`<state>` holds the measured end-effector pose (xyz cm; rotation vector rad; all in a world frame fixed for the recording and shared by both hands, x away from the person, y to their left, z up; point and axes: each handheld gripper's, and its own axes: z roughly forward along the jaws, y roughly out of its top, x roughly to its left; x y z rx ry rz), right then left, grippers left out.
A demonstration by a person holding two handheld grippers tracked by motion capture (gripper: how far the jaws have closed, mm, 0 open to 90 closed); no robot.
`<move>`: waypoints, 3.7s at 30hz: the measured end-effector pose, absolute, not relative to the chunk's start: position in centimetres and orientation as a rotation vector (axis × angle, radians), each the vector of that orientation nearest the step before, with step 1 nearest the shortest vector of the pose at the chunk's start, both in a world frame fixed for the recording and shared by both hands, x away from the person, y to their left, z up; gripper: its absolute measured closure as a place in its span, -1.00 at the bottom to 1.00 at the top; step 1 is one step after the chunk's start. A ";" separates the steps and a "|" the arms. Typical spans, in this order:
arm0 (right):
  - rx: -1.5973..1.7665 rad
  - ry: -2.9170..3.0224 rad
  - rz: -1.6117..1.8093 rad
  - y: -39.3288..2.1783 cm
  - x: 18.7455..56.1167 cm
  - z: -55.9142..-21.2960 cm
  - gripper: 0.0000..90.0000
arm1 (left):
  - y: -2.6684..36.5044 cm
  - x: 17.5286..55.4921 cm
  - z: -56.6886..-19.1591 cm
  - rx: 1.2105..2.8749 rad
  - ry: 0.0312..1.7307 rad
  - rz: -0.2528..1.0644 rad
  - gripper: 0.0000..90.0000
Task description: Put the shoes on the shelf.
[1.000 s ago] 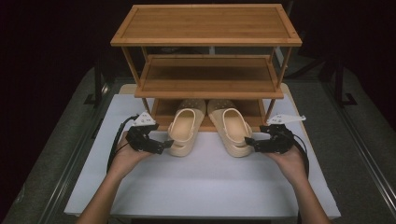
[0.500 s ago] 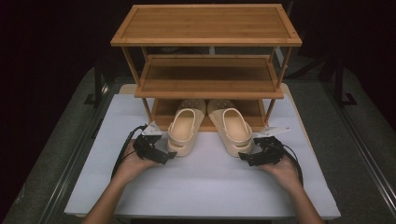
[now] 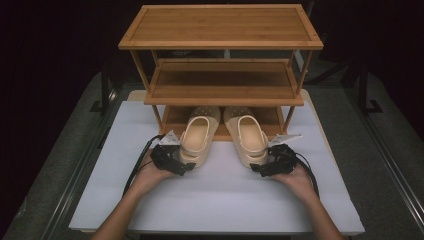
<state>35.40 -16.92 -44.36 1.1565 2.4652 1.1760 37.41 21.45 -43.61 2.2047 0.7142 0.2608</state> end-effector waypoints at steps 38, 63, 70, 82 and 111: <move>1.132 2.473 1.153 -11.9 38.0 -44.0 -0.90 | 16.0 39.7 -43.6 2.215 0.723 0.317 -0.98; 1.082 2.478 1.167 -11.4 43.1 -43.6 -0.90 | 16.6 43.0 -43.5 2.152 0.791 0.372 -0.91; 1.095 2.448 1.177 -11.0 43.8 -43.5 -0.90 | 16.6 43.9 -43.3 2.159 0.789 0.395 -0.90; 1.111 2.437 1.159 -10.5 45.1 -44.3 -0.90 | 16.3 45.1 -43.5 2.149 0.814 0.435 -0.87; 1.141 2.372 1.094 -10.9 46.3 -44.5 -0.83 | 15.1 46.4 -43.7 2.159 0.818 0.467 -0.86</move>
